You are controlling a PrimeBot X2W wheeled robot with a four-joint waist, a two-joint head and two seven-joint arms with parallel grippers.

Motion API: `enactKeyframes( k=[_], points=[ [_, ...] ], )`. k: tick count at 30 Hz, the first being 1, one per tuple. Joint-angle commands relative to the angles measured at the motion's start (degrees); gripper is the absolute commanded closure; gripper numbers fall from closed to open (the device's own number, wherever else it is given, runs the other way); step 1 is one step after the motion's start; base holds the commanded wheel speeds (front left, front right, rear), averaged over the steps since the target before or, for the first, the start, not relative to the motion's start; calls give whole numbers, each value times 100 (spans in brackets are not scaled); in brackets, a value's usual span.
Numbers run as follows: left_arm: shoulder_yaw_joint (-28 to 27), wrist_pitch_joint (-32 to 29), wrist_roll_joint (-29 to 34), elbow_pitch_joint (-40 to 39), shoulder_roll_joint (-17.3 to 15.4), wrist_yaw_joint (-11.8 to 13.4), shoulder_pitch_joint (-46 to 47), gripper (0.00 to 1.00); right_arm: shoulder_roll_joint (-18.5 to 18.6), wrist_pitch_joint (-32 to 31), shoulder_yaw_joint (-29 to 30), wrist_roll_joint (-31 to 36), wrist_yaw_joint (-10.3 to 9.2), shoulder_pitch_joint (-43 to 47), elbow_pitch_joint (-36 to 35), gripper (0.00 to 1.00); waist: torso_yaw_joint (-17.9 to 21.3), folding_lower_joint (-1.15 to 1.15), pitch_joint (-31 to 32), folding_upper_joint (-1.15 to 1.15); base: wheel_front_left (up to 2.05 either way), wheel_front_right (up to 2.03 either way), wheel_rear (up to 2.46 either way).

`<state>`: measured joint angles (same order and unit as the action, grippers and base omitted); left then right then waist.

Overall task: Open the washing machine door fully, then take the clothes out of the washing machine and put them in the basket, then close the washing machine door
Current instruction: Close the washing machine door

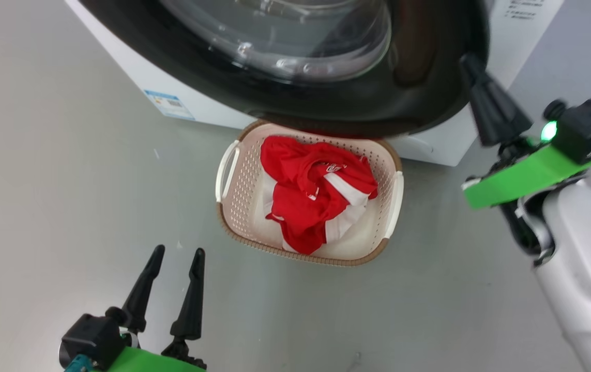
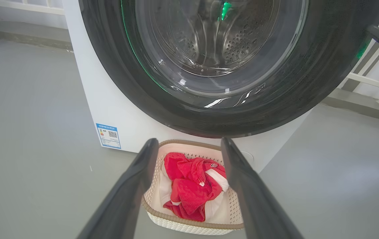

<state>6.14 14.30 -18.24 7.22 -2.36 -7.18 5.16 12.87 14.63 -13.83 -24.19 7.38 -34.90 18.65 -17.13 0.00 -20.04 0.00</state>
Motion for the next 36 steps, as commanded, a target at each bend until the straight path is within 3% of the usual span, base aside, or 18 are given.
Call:
enactKeyframes(
  k=[1, 20, 30, 31, 33, 35, 36],
  points=[
    [-153, 70, -35, -160, -52, -31, 137, 0, 13, 37, 40, 2, 11, -177, -110, 100, -101, 0, -146, 0, 0, 0, 0],
    [-61, 70, -131, -173, -52, -31, 439, 0, -83, 37, 914, 245, 11, -1064, -15, 100, -233, 0, -520, 0, 0, 0, 0],
    [-105, 70, -86, -49, -52, -31, 400, 0, -80, 37, 423, 203, 11, -690, 18, 100, -139, 0, -320, 0, 0, 0, 0],
    [-119, 70, -72, -31, -52, -31, 380, 0, -64, 37, 329, 194, 11, -585, 17, 96, -116, 0, -266, 0, 0, 0, 0],
    [-153, 70, -30, -2, -52, -31, 337, 0, -27, 37, 168, 190, 11, -366, 23, 78, -53, 0, -159, 0, 0, 0, 0],
    [-186, 70, 38, 25, -52, -31, 296, 0, -2, 37, 78, 179, 11, -143, 17, 38, 17, 0, -48, 0, 0, 0, 0],
    [-205, 70, 72, 37, -52, -31, 278, 0, 12, 37, 37, 174, 11, -32, 11, 7, 54, 0, 6, 0, 0, 0, 0]
  ],
)
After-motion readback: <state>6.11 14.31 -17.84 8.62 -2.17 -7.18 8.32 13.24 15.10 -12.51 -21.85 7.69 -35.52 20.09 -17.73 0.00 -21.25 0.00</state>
